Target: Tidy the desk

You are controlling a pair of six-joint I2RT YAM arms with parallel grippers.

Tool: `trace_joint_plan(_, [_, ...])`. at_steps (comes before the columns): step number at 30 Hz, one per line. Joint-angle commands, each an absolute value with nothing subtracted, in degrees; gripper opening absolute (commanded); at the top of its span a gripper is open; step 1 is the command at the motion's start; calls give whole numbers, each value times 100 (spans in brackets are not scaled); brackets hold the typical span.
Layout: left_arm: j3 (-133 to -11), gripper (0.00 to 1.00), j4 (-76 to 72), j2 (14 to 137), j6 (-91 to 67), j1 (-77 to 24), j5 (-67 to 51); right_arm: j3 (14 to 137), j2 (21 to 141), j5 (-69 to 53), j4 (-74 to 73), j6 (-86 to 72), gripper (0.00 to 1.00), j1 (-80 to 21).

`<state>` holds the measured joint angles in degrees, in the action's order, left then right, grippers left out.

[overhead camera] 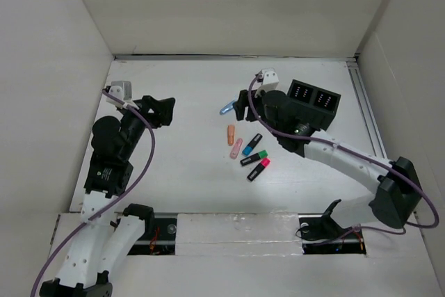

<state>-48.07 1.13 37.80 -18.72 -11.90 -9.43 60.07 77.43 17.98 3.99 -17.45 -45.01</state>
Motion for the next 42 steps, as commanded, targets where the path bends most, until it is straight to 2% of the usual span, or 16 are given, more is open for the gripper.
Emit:
trace_joint_plan(1, [-4790,69,-132,3577,-1740,-1195,-1099,6424,8338,1477,703,-2039,41,-4281])
trace_joint_plan(2, [-4799,67,-141,3542,-1732,-1195,-1107,6503,8506,1477,712,-2056,8,-4193])
trace_joint_plan(3, [-4755,58,-228,3498,-1740,-1195,-1186,6626,8673,1581,651,-2057,0,-4192])
trace_joint_plan(5, [-4729,49,-316,3472,-1705,-1195,-1353,6960,9146,1739,598,-2109,0,-4070])
trace_joint_plan(6, [-4729,38,-308,3480,-1722,-1195,-1336,7031,9306,1827,667,-2153,0,-4069])
trace_joint_plan(8, [-4764,22,-264,3472,-1758,-1195,-1327,7425,9927,1802,625,-2249,0,-3921])
trace_joint_plan(9, [-4764,7,-281,3454,-1801,-1195,-1345,7592,10158,1845,476,-2293,0,-3833])
trace_joint_plan(11, [-4772,0,-273,3410,-1837,-1195,-1240,8187,10798,1907,204,-2407,15,-3762])
trace_joint_plan(12, [-4790,0,-203,3401,-1863,-1195,-1161,8383,10993,1959,19,-2426,25,-3710])
trace_joint_plan(13, [-4790,0,-176,3393,-1881,-1195,-1030,8550,11160,1890,-156,-2443,41,-3709])
trace_joint_plan(16, [-4773,1,-211,3305,-1898,-1195,-1010,9051,11697,1688,-246,-2487,68,-3709])
trace_joint_plan(18, [-4772,7,-220,3313,-1898,-1195,-1028,9402,12021,1565,-421,-2575,70,-3709])
trace_joint_plan(24, [-4755,13,-255,3331,-1934,-1195,-1143,9563,12270,1653,-695,-3102,71,-3709])
trace_joint_plan(35, [-4720,16,-343,3226,-1951,-1195,-1336,9984,12805,1450,-1195,-3665,69,-3595])
trace_joint_plan(42, [-4702,17,-352,3226,-1951,-1195,-1406,10056,12824,1986,-1521,-3797,63,-3595])
